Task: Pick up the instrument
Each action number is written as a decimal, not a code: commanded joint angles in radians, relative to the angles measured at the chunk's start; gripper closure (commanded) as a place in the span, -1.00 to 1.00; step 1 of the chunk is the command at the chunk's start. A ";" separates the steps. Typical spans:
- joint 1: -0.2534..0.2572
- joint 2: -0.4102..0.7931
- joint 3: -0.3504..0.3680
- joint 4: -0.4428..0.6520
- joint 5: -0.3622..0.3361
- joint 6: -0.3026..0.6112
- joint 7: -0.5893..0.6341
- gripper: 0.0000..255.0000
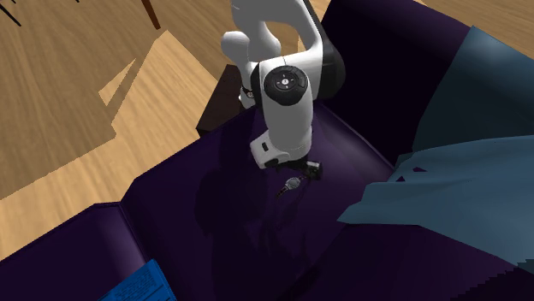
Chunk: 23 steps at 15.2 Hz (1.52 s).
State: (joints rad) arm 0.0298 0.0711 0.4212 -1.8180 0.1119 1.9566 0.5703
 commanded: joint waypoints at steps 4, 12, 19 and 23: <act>0.008 0.042 0.003 -0.004 -0.016 0.049 0.018 -1.00; 0.010 0.053 0.003 -0.041 -0.019 0.096 0.016 1.00; 0.009 0.053 0.003 -0.040 -0.019 0.095 0.016 1.00; 0.008 0.041 0.003 0.000 -0.016 0.044 0.018 1.00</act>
State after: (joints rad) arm 0.0374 0.1133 0.4234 -1.8306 0.0959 2.0146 0.5869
